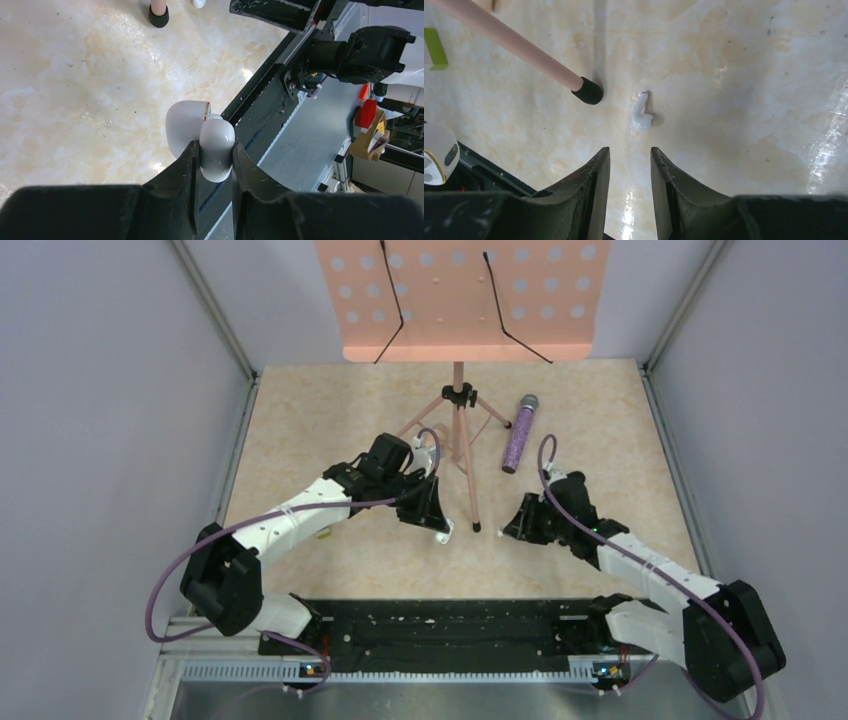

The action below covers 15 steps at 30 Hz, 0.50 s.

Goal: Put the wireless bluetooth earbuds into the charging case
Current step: Adjust the left earbud at the center of the board.

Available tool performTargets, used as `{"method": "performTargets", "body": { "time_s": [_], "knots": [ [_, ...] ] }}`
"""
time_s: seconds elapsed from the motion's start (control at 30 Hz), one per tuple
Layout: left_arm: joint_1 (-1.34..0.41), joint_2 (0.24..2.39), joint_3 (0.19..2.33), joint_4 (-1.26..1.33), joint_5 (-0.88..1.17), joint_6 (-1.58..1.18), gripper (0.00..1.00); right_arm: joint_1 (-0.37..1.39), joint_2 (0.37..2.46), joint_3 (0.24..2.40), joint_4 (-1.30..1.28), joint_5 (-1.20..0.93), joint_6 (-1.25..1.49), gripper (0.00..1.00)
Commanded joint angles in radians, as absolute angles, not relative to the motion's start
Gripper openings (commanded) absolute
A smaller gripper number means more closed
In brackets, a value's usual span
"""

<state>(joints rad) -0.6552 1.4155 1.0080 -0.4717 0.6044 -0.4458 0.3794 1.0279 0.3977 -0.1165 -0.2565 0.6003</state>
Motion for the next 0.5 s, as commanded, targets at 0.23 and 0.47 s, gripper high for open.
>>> {"method": "performTargets", "body": {
  "time_s": [0.23, 0.47],
  "knots": [
    [-0.651, 1.38, 1.028, -0.453, 0.599, -0.445, 0.0, 0.554, 1.236, 0.56, -0.153, -0.01, 0.601, 0.39],
    [-0.651, 1.39, 1.034, -0.452, 0.603, -0.444, 0.0, 0.609, 1.332, 0.611, -0.178, 0.076, 0.579, 0.39]
  ]
}}
